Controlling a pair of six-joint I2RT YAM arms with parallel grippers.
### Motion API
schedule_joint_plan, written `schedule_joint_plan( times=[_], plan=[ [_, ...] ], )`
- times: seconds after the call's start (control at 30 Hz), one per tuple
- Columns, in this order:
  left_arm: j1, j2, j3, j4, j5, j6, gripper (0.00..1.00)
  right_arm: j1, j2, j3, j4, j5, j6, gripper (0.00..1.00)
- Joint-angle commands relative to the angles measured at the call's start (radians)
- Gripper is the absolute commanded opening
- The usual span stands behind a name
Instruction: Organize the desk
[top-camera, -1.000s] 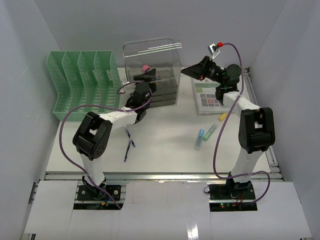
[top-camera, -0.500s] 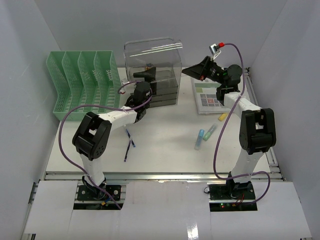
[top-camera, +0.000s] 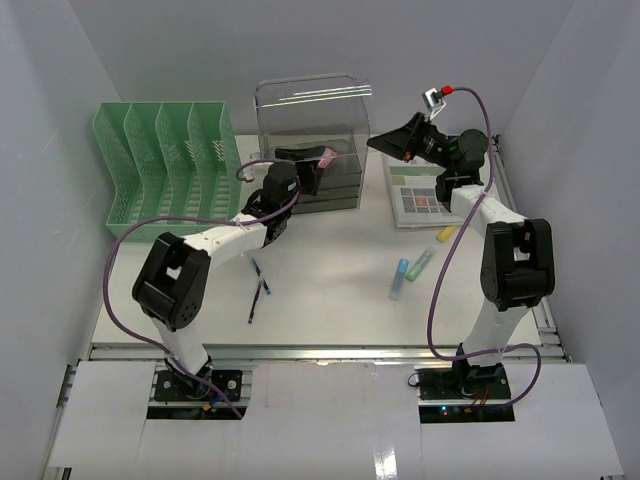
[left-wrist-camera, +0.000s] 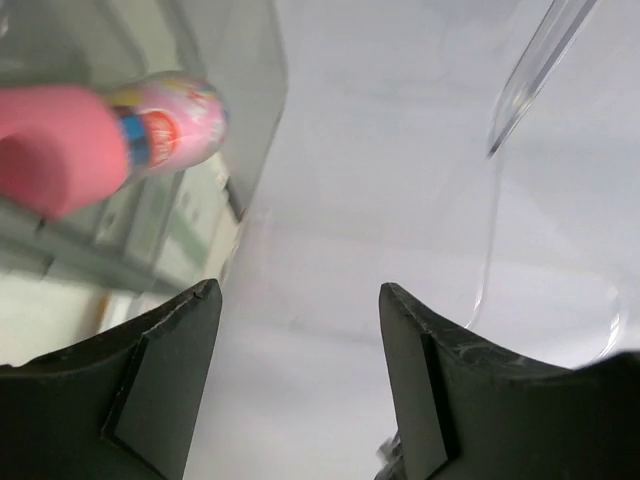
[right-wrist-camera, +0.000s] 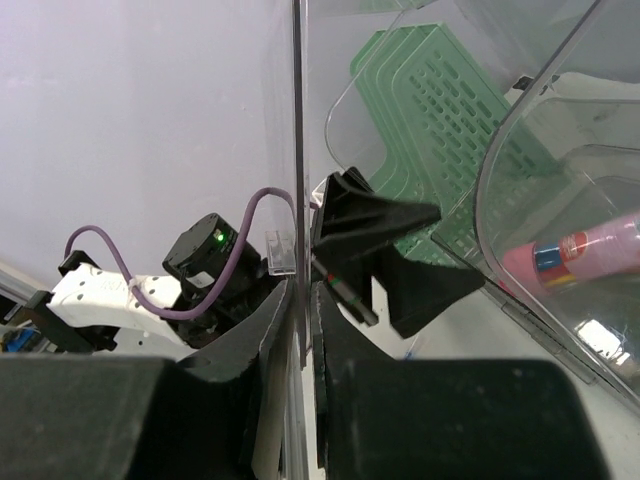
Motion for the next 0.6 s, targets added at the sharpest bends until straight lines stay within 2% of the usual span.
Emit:
schedule_joint_plan(
  times=[0.0, 0.23, 0.37, 0.5, 0.57],
  plan=[
    [-0.035, -0.145, -0.086, -0.082, 0.103, 0.053, 0.72, 0.002, -0.065, 0.004, 0.041, 0.005, -0.025, 0.17],
    [-0.041, -0.243, -0.212, -0.165, 0.167, 0.113, 0.67, 0.002, -0.063, 0.000, 0.018, 0.002, -0.053, 0.17],
    [-0.044, -0.295, -0.337, -0.161, 0.176, 0.114, 0.66, 0.001, -0.068, -0.009, -0.010, -0.001, -0.085, 0.19],
    [-0.041, -0.362, -0.447, -0.100, 0.141, 0.149, 0.69, 0.002, -0.073, -0.024, -0.070, -0.009, -0.156, 0.38],
    [-0.040, -0.386, -0.469, -0.077, 0.120, 0.175, 0.72, 0.001, -0.075, -0.038, -0.112, -0.013, -0.190, 0.52]
  ],
)
